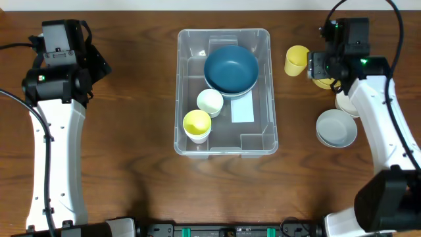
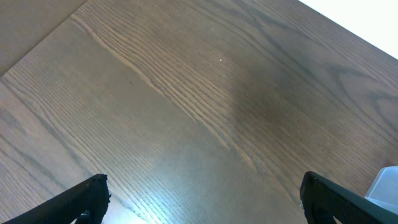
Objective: Pack container
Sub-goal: 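Move the right gripper back to the yellow cup at the right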
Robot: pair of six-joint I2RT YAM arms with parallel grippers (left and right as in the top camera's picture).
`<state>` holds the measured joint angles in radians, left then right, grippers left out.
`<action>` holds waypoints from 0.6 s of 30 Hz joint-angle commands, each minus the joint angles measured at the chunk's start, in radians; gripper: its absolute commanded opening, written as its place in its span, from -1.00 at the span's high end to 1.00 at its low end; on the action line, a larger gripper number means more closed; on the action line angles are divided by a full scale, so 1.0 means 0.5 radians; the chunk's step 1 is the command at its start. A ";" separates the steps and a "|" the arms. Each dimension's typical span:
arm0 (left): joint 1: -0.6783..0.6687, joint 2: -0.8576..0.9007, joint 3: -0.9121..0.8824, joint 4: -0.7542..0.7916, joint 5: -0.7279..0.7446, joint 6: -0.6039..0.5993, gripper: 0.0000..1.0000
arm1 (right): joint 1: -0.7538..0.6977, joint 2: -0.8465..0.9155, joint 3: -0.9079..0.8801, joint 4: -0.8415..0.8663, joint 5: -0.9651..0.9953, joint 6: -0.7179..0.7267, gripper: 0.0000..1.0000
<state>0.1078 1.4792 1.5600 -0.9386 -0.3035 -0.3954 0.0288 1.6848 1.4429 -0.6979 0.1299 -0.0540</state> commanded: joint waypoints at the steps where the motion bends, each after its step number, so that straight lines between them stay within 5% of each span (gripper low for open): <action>1: 0.008 -0.003 0.034 -0.005 -0.041 -0.011 -0.96 | -0.043 0.049 0.027 0.018 0.000 0.322 -0.50; 18: 0.008 -0.003 0.034 -0.005 -0.041 -0.011 -0.96 | -0.100 0.349 0.027 0.428 -0.275 0.877 -0.40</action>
<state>0.1078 1.4792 1.5600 -0.9386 -0.3035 -0.3954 -0.0086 1.8130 1.4437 -0.4965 0.0116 0.2901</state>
